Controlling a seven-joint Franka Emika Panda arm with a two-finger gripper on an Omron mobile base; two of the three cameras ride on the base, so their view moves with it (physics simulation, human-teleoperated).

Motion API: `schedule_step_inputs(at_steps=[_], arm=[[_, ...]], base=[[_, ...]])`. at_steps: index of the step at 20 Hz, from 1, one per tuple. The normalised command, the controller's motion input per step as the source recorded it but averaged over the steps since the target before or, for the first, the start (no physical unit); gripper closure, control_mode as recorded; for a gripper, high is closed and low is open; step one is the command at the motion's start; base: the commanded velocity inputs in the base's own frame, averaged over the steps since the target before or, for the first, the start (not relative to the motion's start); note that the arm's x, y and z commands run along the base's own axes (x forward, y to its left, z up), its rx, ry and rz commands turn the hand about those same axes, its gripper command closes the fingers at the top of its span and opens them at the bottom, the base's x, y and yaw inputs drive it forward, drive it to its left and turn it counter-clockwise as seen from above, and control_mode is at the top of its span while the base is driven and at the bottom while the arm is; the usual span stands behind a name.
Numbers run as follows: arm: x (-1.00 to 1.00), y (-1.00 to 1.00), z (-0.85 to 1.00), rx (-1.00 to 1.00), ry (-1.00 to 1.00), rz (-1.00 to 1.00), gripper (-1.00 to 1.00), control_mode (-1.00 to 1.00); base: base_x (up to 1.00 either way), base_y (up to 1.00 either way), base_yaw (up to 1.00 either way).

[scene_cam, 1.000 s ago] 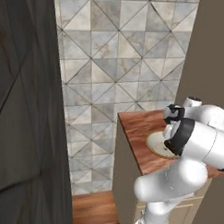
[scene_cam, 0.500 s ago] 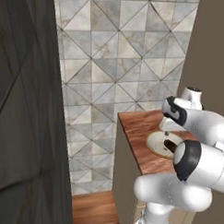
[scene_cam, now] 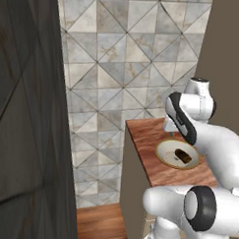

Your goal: Take the lemon, kiwi, and sweet potato from the freezer and place them in the bowl on the counter.

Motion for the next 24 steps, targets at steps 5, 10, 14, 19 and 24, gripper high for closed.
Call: schedule_step_inputs(at_steps=[5, 10, 14, 19, 24], arm=[[-0.4, 0.59, 0.44, -0.04, 0.0, -0.05, -1.0, -1.0], [-0.61, 0.1, 0.25, 0.0, 0.0, 0.0, -1.0, -1.0], [-0.78, 0.05, -0.07, 0.0, -0.08, 0.0, -1.0, -1.0], [-0.75, 0.0, 0.0, 0.0, -0.04, -0.02, -1.0, -1.0], [-0.39, 0.12, 0.04, 0.0, -0.11, 0.0, -1.0, -1.0]], base=[[0.0, 0.0, 0.0], [0.0, 0.0, 0.0], [0.0, 0.0, 0.0], [0.0, 0.0, 0.0], [0.0, 0.0, 0.0]])
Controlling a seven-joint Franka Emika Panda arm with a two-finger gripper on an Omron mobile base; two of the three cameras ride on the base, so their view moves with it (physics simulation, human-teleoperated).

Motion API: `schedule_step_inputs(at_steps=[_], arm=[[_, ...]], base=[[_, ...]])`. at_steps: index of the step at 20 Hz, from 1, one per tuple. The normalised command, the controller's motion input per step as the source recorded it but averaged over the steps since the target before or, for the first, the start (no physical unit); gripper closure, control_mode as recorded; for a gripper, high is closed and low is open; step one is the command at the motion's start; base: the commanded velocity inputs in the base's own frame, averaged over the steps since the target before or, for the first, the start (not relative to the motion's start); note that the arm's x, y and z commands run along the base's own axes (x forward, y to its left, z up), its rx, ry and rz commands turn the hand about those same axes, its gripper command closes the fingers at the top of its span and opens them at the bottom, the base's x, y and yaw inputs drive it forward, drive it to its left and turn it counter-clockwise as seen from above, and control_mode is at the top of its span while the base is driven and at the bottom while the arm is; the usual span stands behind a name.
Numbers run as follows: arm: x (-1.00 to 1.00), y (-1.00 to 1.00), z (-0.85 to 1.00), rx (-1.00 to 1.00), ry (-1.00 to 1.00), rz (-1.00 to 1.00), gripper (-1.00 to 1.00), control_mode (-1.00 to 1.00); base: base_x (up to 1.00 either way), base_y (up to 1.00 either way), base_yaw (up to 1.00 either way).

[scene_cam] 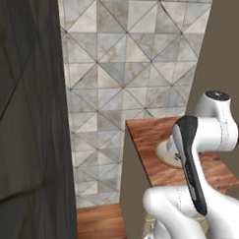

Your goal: Take the lemon, kiwi, and sweet potato from the freezer and place them in the bowl on the counter.

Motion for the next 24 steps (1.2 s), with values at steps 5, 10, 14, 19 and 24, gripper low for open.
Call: schedule_step_inputs(at_steps=[5, 10, 14, 19, 24], arm=[[0.0, 0.09, 0.21, 0.0, -0.1, 0.0, -1.0, -1.0], [0.0, 0.19, 0.19, 0.0, -0.1, 0.0, -1.0, -1.0], [0.0, 0.09, 0.04, 0.0, -0.01, 0.0, -1.0, -1.0], [0.0, 0.17, 0.03, 0.0, 0.0, -0.02, -1.0, -1.0], [-0.02, 0.02, 0.02, 0.0, 0.0, 0.0, -1.0, 1.0]], base=[[0.0, 0.0, 0.0], [0.0, 0.0, 0.0], [0.0, 0.0, 0.0], [0.0, 0.0, 0.0], [0.0, 0.0, 0.0]])
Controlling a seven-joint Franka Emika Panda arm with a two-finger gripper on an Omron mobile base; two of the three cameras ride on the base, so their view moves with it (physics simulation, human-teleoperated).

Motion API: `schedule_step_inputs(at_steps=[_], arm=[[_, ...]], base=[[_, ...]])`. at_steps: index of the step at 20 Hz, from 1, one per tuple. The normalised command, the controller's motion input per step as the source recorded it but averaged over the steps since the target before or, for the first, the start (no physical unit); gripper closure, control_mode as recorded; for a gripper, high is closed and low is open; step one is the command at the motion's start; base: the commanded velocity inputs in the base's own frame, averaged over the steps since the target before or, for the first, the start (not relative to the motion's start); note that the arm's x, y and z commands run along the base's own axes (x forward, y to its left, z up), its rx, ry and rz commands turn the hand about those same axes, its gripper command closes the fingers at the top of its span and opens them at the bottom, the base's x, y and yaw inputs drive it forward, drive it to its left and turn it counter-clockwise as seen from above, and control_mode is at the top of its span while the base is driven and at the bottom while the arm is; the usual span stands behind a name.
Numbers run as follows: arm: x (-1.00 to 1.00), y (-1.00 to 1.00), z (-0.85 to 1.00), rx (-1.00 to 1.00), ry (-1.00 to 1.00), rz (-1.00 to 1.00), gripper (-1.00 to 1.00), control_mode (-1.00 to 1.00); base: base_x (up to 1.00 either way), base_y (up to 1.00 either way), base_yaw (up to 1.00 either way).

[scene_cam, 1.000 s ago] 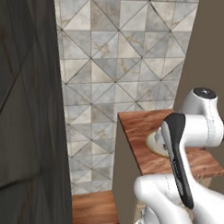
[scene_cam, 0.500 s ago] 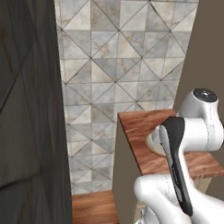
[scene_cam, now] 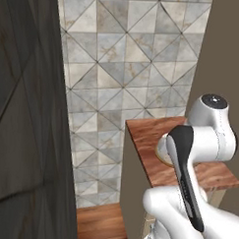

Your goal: Take the lemon, kiwi, and sweet potato from the freezer and place them in the bowl on the counter.

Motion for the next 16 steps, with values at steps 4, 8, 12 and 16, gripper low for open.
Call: schedule_step_inputs(at_steps=[4, 8, 12, 16], arm=[[0.0, 0.0, 0.0, 0.0, 0.0, 0.0, -1.0, 1.0], [0.0, 0.0, 0.0, 0.0, 0.0, 0.0, -1.0, 1.0], [0.0, 0.0, 0.0, 0.0, 0.0, 0.0, -1.0, 1.0], [0.0, 0.0, 0.0, 0.0, 0.0, 0.0, -1.0, 1.0]], base=[[-0.58, 0.0, 0.0], [-1.0, 0.0, 0.0], [-1.0, 0.0, 0.0], [-1.0, 0.0, 0.0]])
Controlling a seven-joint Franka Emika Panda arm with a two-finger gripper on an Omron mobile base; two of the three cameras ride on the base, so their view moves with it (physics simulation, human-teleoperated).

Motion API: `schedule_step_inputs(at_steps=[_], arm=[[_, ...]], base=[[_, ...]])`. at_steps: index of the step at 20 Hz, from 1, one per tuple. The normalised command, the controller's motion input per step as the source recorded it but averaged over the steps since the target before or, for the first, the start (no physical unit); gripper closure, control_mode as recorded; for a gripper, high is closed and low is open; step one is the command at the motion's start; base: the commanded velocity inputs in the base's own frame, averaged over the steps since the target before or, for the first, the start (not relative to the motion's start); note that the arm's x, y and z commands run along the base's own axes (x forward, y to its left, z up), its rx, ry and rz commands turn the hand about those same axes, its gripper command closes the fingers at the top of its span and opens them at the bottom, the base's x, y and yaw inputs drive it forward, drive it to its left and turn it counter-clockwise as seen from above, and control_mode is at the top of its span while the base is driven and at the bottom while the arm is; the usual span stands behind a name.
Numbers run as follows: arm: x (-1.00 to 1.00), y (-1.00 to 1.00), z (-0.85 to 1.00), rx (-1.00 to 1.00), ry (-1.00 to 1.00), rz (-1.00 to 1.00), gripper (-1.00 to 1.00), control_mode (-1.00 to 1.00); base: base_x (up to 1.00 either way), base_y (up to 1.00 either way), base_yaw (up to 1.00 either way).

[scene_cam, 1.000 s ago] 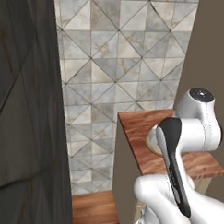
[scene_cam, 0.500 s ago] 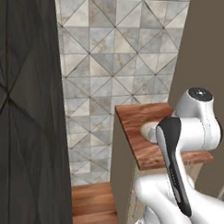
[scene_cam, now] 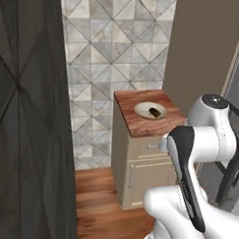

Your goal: Take the lemon, kiwi, and sweet potato from the freezer and place them in the bowl on the counter.

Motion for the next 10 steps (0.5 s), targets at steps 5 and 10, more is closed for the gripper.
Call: schedule_step_inputs(at_steps=[5, 10], arm=[[0.0, 0.0, 0.0, 0.0, 0.0, 0.0, -1.0, 1.0], [0.0, 0.0, 0.0, 0.0, 0.0, 0.0, -1.0, 1.0]], base=[[-1.0, 0.0, 0.0], [-0.78, -0.41, 0.0]])
